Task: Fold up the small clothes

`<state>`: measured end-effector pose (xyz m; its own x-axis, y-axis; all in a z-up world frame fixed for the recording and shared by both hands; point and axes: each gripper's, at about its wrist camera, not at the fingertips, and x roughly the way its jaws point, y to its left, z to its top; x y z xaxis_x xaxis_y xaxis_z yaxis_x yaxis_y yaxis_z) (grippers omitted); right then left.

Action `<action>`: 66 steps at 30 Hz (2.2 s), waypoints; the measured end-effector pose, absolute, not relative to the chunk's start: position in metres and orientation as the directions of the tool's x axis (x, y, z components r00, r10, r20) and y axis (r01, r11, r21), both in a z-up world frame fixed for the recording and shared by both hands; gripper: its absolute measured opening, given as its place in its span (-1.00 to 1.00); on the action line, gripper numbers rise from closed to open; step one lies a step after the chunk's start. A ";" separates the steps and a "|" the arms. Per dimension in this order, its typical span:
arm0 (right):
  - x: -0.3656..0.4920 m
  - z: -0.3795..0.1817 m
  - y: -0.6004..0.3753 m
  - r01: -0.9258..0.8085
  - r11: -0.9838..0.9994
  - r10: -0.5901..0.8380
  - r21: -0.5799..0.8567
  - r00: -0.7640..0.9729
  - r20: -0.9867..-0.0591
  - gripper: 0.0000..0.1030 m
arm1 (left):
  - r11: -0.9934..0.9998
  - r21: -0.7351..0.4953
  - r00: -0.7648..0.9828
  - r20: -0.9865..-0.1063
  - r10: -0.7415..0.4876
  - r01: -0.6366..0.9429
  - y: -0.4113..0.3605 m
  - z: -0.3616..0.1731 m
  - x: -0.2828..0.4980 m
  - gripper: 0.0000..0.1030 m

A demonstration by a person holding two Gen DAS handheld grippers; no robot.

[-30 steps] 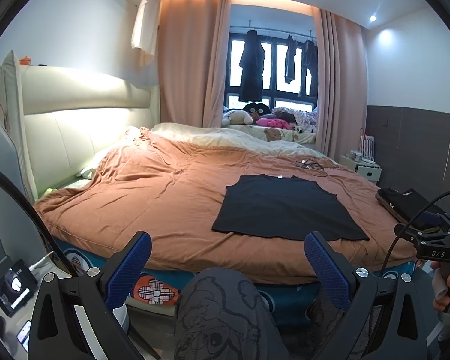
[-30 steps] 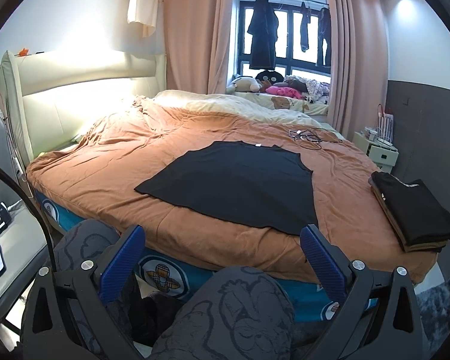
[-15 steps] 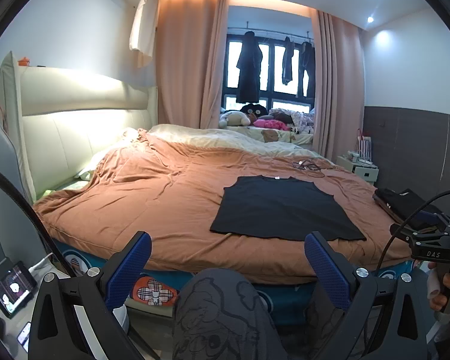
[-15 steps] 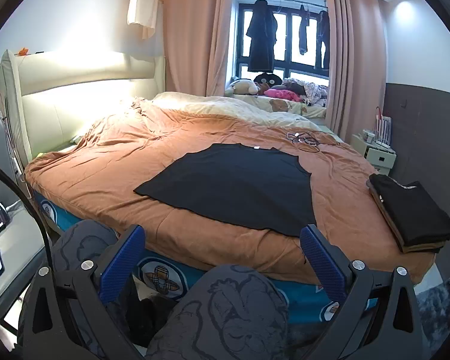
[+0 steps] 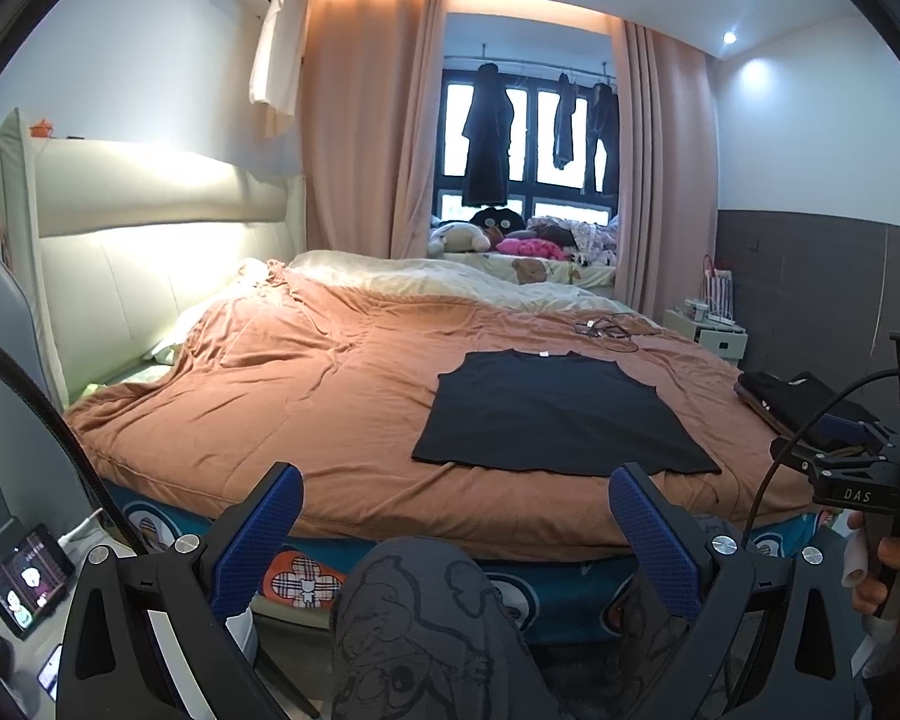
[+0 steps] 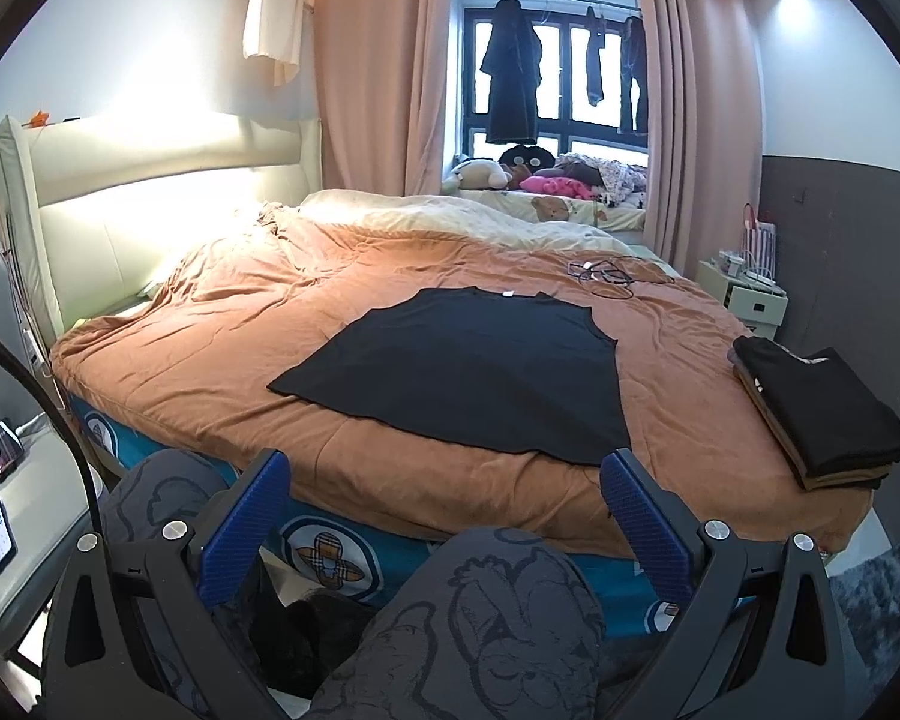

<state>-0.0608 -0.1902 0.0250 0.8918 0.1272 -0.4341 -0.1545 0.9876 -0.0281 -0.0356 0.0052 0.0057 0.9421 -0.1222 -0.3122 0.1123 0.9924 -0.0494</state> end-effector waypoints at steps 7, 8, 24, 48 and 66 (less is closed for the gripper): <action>-0.070 0.029 -0.193 -0.150 0.989 0.130 -0.015 0.899 -0.419 1.00 | 0.991 -0.051 0.943 -0.306 -0.132 0.122 0.005 0.009 -0.043 0.99; -0.071 0.029 -0.195 -0.149 0.989 0.131 -0.011 0.900 -0.416 1.00 | 0.991 -0.052 0.943 -0.307 -0.133 0.123 0.005 0.009 -0.043 0.99; -0.043 0.020 -0.208 -0.120 0.993 0.115 0.015 0.895 -0.431 1.00 | 0.988 -0.093 0.936 -0.319 -0.147 0.123 0.017 0.005 -0.014 0.91; 0.105 -0.009 -0.261 0.020 0.987 0.079 0.161 0.806 -0.586 0.57 | 0.969 -0.202 0.789 -0.569 -0.232 0.139 0.027 -0.049 0.173 0.00; 0.201 -0.038 -0.293 0.166 0.968 0.023 0.188 0.686 -0.727 0.01 | 0.963 -0.235 0.563 -0.783 -0.266 0.128 0.036 -0.139 0.341 -0.24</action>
